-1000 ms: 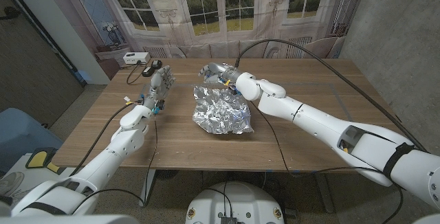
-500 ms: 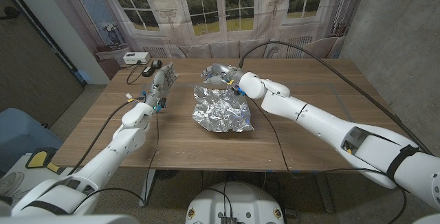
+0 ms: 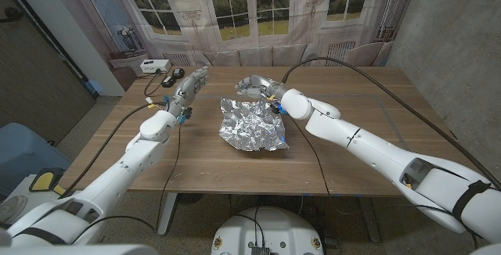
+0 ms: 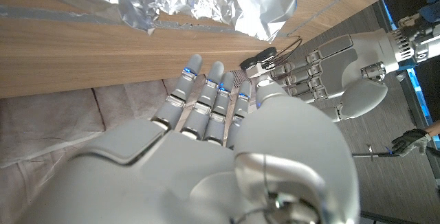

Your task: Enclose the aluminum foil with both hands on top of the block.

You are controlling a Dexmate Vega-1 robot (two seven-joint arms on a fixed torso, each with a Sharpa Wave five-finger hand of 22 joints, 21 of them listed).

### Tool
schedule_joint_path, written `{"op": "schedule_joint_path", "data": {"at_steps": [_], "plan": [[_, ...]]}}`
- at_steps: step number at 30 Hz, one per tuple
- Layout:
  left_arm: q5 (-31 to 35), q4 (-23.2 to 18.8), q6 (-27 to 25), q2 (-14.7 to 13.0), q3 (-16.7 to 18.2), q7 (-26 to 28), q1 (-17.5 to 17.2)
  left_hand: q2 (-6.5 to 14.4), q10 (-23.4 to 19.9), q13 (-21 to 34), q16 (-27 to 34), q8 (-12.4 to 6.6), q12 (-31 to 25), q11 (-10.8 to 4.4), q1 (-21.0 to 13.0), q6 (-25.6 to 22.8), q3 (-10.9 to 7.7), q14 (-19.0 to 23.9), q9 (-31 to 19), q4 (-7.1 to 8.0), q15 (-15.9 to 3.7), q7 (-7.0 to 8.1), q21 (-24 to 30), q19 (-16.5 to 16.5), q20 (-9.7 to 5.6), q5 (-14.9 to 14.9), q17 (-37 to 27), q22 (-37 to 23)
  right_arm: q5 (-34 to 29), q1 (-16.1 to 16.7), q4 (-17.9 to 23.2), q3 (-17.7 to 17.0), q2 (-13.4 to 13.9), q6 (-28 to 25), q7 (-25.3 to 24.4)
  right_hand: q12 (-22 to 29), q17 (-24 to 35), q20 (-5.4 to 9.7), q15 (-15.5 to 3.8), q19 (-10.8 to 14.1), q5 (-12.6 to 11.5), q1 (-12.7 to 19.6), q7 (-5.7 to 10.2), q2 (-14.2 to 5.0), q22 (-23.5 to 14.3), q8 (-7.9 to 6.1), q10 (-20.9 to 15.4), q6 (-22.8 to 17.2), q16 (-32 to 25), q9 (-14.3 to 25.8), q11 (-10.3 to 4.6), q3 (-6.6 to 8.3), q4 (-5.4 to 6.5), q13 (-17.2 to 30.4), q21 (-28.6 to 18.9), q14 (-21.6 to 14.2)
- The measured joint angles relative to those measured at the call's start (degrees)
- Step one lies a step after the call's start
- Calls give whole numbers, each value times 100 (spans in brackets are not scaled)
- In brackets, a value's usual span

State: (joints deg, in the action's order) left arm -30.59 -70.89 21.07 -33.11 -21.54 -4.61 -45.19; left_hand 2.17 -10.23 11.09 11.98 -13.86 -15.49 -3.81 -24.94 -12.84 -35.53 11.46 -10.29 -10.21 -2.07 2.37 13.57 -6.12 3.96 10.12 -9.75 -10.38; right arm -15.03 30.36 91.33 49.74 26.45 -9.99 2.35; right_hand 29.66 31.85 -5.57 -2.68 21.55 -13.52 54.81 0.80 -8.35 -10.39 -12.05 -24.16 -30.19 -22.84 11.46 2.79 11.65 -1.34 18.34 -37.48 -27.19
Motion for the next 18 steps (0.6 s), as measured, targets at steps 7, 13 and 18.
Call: {"op": "schedule_joint_path", "data": {"at_steps": [7, 13, 18], "plan": [[355, -381, -146, -235, -94, 236, -45, -115, -647, 25, 30, -101, -117, -78, -770, -648, 24, 479, 0, -23, -26, 146, 22, -271, -60, 0, -9, -17, 148, 317, 321, -123, 159, -145, -278, -65, -105, 97, 0, 15, 0, 103, -8, -102, -1, 0, -22, -53, 101, 1, 20, 136, -122, -52, 0, -1], [560, -629, -247, -391, -179, 270, -59, -35, -1045, 26, 40, -140, -149, -147, -1503, -1119, 0, 815, -27, -47, -32, 194, 43, -485, -193, 0, -27, -17, 214, 608, 615, -224, 285, -266, -467, -88, -209, 200, 0, 35, 0, 254, 1, -212, -1, 0, -65, -124, 188, 1, -24, 364, -222, -107, 0, -1], [683, -723, -313, -453, -217, 229, -59, -54, -1286, 26, 40, -161, -149, -213, -1918, -1400, 24, 959, -26, -71, -43, 276, 59, -627, -274, 0, -27, -16, 229, 850, 863, -289, 379, -322, -559, -127, -265, 225, -10, 61, 44, 327, 11, -230, -1, 0, -127, -177, 209, 1, -4, 463, -270, -133, 0, -56]]}}
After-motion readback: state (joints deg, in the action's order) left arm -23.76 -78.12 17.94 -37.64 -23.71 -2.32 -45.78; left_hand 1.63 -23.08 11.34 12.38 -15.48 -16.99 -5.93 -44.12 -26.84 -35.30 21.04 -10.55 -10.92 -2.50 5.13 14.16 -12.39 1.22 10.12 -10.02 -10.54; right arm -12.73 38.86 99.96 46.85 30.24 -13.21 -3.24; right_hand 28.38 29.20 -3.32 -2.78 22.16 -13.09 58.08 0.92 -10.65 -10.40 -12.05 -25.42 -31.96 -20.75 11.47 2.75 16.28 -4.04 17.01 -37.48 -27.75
